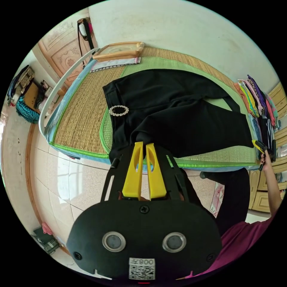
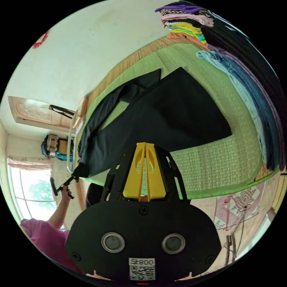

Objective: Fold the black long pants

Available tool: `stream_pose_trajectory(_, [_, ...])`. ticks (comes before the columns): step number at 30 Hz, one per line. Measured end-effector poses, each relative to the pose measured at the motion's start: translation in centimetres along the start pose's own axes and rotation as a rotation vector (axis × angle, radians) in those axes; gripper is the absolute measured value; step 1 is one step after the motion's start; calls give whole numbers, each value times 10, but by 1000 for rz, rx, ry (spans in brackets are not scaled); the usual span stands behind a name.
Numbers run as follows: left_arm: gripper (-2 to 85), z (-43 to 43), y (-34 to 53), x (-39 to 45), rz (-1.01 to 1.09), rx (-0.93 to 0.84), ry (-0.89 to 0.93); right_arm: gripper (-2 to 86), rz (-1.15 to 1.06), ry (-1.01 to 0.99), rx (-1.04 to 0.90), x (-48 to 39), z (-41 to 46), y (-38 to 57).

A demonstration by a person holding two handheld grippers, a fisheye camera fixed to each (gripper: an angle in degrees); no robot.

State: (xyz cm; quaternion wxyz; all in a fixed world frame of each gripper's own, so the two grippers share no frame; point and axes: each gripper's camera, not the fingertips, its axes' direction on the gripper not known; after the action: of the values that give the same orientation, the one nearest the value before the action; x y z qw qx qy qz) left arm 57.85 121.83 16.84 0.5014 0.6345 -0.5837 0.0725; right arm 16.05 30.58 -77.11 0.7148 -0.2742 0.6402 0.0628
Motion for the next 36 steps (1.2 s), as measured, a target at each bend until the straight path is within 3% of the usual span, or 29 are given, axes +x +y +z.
stream_pose_trajectory(6, [16,-2,26,2,-75,11,-32,-3,-112,278,-119,-43,36,-18])
stream_pose_trajectory(15, [16,16,59,-11,-224,-16,-25,-1,-191,271,-119,-90,17,18])
stream_pose_trajectory(20, [17,17,54,8,-191,35,-33,0,-168,254,-108,-104,4,35])
stream_pose_trajectory(32, [14,65,85,-9,-262,-48,13,0,-173,276,-166,-124,-33,66])
stream_pose_trajectory(34, [11,71,83,-4,-240,-67,-11,0,-170,286,-177,-125,-42,70])
stream_pose_trajectory(36, [6,79,80,0,-215,-113,-144,0,-176,305,-185,-125,-48,72])
